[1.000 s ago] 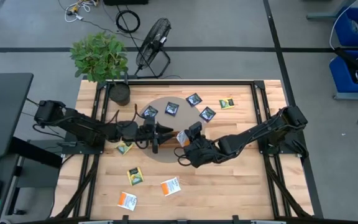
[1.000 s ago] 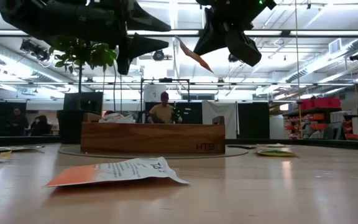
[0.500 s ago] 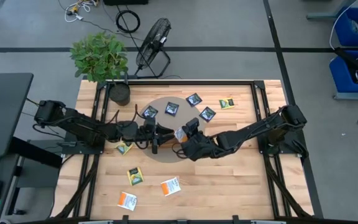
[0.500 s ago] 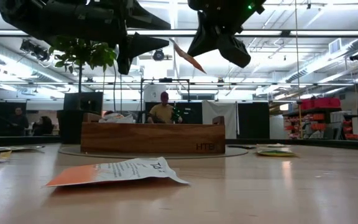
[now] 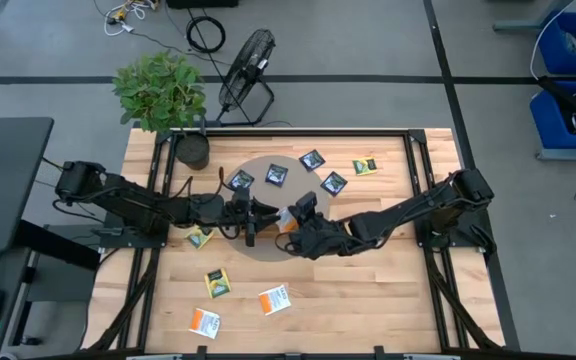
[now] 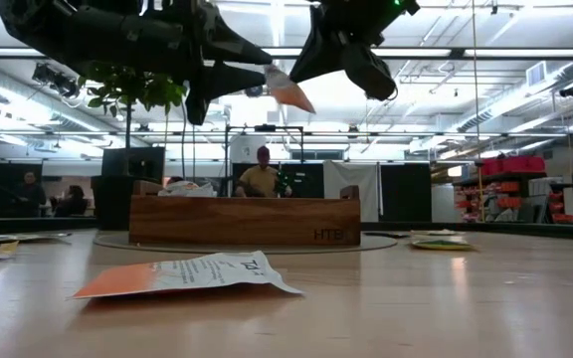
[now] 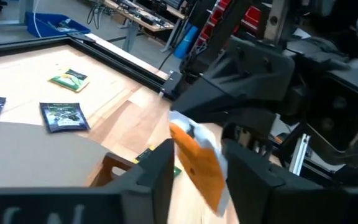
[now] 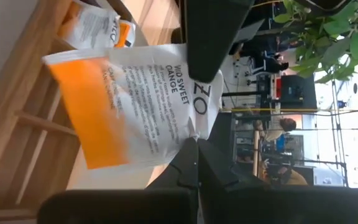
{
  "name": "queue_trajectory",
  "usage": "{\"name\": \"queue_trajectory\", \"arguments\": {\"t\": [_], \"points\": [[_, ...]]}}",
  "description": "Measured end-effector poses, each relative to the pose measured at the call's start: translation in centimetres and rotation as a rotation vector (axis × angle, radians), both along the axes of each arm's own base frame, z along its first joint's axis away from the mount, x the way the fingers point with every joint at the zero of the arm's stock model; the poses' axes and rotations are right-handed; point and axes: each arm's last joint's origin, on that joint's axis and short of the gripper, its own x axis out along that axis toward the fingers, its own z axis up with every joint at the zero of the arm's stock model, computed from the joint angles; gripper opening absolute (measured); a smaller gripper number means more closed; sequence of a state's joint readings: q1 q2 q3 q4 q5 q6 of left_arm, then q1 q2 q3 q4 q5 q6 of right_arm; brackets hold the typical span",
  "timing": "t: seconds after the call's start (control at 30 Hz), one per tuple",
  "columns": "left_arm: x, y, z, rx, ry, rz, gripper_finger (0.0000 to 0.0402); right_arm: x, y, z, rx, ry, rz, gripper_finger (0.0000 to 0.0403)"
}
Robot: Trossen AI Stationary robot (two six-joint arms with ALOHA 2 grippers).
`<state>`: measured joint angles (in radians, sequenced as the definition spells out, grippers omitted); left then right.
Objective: Pick & Place Tea
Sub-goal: Put the bottom right orange tea bag into the left compartment of the wooden organizer
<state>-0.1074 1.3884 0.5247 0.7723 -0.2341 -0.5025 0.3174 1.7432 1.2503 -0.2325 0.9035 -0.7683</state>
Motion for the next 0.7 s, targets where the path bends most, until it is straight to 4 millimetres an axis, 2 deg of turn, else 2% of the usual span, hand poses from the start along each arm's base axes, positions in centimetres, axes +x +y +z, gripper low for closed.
{"name": "queue_trajectory", "arguments": {"t": [0.23, 0.37, 0.47, 0.7], "points": [[0.0, 0.0, -0.2, 0.047, 0.026, -0.004, 0.0013, -0.1, 0.3, 0.0, 0.013, -0.004, 0.008, 0.0001], [-0.1, 0.0, -0.7, 0.094, 0.088, -0.011, 0.0005, -0.3, 0.6, -0.2, 0.062, -0.012, 0.003, 0.0021], [-0.4, -0.3, -1.1, 0.126, 0.145, -0.03, 0.0004, -0.7, 0.7, -0.3, 0.163, -0.013, 0.011, 0.005], [-1.6, -0.9, -0.1, 0.246, 0.196, -0.08, 0.0002, -2.2, 0.3, 0.8, 0.383, -0.045, -0.057, 0.0129]]}}
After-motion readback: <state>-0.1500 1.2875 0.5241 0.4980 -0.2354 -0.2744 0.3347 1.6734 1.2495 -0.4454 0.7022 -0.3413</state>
